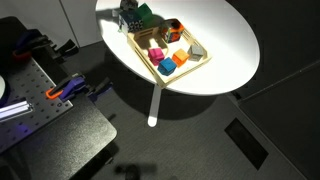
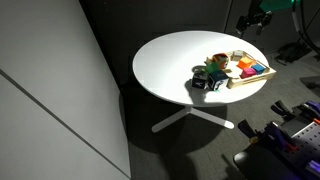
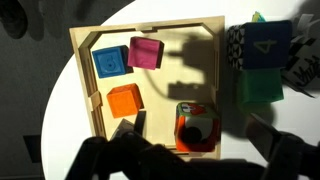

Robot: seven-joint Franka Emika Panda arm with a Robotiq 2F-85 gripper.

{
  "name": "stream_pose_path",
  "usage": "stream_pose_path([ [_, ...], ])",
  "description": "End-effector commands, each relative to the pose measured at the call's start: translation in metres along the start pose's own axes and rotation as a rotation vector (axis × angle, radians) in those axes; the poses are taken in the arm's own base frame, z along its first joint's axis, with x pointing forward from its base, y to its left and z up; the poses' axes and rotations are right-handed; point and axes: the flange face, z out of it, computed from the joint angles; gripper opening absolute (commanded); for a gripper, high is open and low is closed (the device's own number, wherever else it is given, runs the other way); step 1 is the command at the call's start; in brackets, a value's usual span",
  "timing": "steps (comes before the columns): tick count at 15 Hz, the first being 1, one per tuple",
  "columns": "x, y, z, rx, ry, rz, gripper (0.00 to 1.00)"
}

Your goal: Remove the square toy from the box and put it on the table.

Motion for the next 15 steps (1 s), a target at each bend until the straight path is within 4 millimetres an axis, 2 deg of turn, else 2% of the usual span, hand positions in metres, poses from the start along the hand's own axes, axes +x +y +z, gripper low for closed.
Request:
stream_pose_path([
  [1,0.029,-0.002,0.009,0.003,-0.013,-0.003,1.0],
  [6,0.059,-0.008,0.034,-0.002,-0.029,-0.017,1.0],
  [15,0.111,-0.024,0.091,0.032,-0.068,-0.038,1.0],
])
